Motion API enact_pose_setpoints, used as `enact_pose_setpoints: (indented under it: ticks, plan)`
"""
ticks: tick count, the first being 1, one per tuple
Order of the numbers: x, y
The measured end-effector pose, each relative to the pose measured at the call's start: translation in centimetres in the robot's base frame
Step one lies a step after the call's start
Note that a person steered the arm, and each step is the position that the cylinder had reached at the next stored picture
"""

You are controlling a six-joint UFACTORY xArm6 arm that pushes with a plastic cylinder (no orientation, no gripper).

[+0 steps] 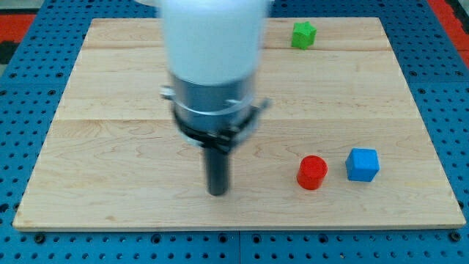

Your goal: Slide the blue triangle into a red circle

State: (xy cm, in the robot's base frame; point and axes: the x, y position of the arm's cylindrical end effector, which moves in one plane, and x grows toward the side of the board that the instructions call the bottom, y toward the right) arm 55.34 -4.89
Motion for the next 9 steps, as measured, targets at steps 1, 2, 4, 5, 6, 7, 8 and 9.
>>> enact_pose_setpoints:
  ticks: [1, 2, 4, 5, 6, 7, 8, 9]
  plan:
    - [-6.6, -0.7]
    - [-12.0, -0.7]
    - [-12.7, 5.9]
    - [-16.3, 6.4]
    - [-17.4, 8.4]
    - [-15.4, 13.2]
    - [-16.4, 14.4]
    - [-18.7, 16.2]
